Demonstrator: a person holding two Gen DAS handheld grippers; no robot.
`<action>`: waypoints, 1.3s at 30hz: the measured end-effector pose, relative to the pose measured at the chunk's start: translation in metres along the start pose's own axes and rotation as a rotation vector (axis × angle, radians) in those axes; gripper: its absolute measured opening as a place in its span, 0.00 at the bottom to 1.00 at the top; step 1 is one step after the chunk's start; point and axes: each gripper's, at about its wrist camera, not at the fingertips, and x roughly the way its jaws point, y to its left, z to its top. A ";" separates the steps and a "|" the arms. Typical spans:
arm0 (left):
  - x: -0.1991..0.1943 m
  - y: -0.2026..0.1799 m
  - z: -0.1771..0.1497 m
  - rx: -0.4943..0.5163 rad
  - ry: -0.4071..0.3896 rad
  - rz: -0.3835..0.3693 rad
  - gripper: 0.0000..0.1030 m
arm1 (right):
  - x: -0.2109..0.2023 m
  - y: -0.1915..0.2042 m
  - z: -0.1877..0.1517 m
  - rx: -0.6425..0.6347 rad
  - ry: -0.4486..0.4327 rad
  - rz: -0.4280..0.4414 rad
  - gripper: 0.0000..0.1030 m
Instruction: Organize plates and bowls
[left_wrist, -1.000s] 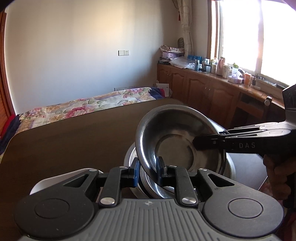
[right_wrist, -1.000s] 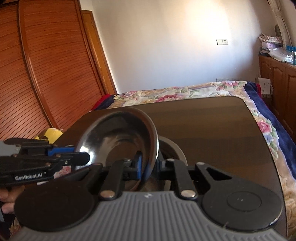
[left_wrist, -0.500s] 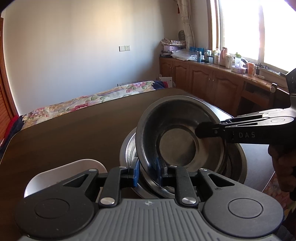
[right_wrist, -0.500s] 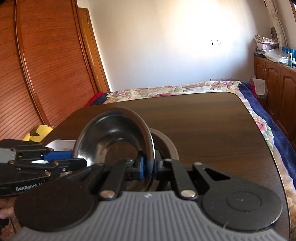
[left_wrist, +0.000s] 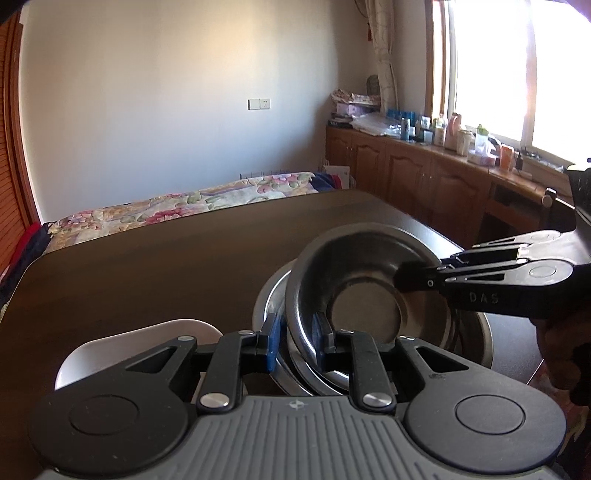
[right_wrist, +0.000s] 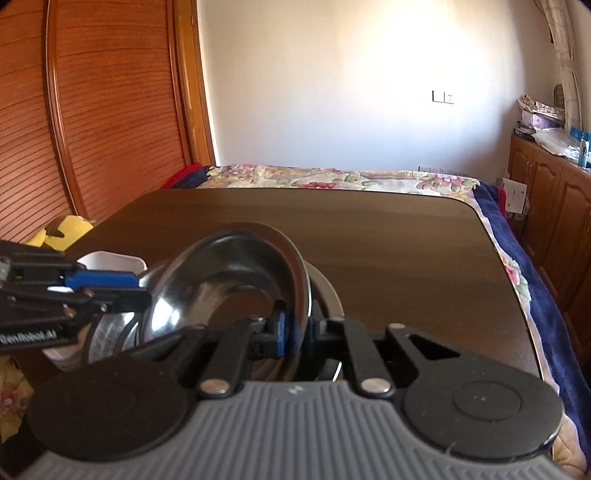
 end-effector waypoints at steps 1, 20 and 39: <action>-0.001 0.000 -0.001 -0.003 -0.003 0.003 0.21 | 0.000 0.000 0.000 -0.002 0.000 -0.002 0.13; -0.017 0.006 -0.017 -0.073 -0.098 0.047 0.50 | -0.019 -0.006 -0.011 0.098 -0.164 -0.027 0.13; -0.006 0.002 -0.029 -0.078 -0.120 0.071 0.75 | -0.012 -0.008 -0.034 0.120 -0.235 -0.077 0.56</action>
